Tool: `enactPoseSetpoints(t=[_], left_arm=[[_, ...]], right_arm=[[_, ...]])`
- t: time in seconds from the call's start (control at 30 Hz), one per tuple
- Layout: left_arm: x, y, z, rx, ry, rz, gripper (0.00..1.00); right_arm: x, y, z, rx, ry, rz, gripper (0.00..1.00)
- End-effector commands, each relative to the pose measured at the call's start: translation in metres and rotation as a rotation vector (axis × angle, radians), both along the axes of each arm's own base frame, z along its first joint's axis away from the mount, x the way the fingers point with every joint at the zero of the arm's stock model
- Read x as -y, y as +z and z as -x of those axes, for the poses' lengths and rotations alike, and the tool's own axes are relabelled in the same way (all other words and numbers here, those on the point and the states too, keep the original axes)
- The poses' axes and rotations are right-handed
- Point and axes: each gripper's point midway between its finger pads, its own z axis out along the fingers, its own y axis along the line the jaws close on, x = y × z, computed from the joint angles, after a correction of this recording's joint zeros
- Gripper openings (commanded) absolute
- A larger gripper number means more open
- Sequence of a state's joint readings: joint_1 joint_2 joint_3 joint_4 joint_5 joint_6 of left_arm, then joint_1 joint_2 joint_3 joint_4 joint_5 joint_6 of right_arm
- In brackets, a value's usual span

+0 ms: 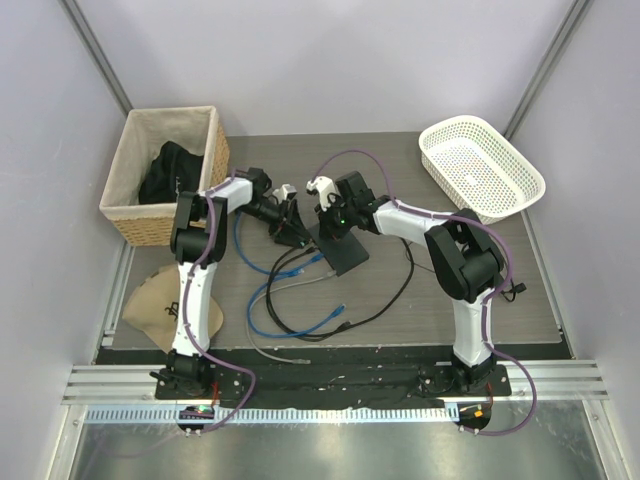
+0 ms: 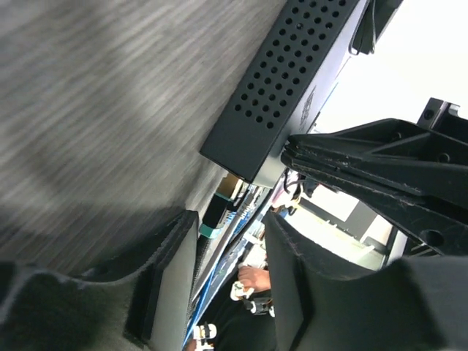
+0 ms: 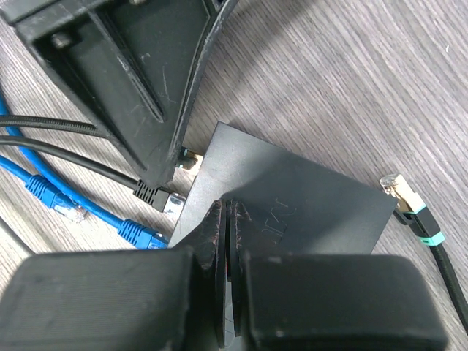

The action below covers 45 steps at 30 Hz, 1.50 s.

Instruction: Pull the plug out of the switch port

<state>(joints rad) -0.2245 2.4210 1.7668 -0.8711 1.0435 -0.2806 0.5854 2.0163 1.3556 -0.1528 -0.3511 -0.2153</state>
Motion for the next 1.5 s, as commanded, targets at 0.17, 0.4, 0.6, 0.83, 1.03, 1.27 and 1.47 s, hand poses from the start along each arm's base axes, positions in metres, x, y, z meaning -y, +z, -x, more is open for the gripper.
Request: enactPoseSetpoints(t=[0.17, 0.4, 0.6, 0.83, 1.03, 1.27, 1.47], left_arm=[[0.004, -0.084, -0.009, 0.113, -0.024, -0.23, 0.0], [0.002, -0.083, -0.006, 0.104, -0.033, -0.242, 0.0], [-0.011, -0.082, 0.009, 0.107, -0.07, -0.254, 0.0], [-0.019, -0.072, 0.024, 0.134, -0.092, -0.268, 0.0], [-0.018, -0.07, 0.038, 0.136, -0.052, -0.255, 0.0], [-0.009, -0.065, 0.06, 0.208, -0.015, -0.224, 0.11], [-0.011, -0.052, 0.04, 0.279, 0.065, -0.243, 0.57]], right_arm=[[0.037, -0.064, 0.041, -0.173, -0.01, 0.205, 0.01], [0.037, -0.064, 0.041, -0.172, -0.006, 0.209, 0.01], [0.038, -0.061, 0.041, -0.166, -0.006, 0.209, 0.01], [0.046, -0.051, 0.054, -0.174, 0.068, 0.237, 0.01], [0.04, 0.003, 0.038, -0.097, 0.053, 0.168, 0.01], [0.039, 0.032, 0.067, -0.199, 0.085, 0.115, 0.02], [0.053, 0.002, 0.087, -0.289, 0.06, 0.17, 0.01]])
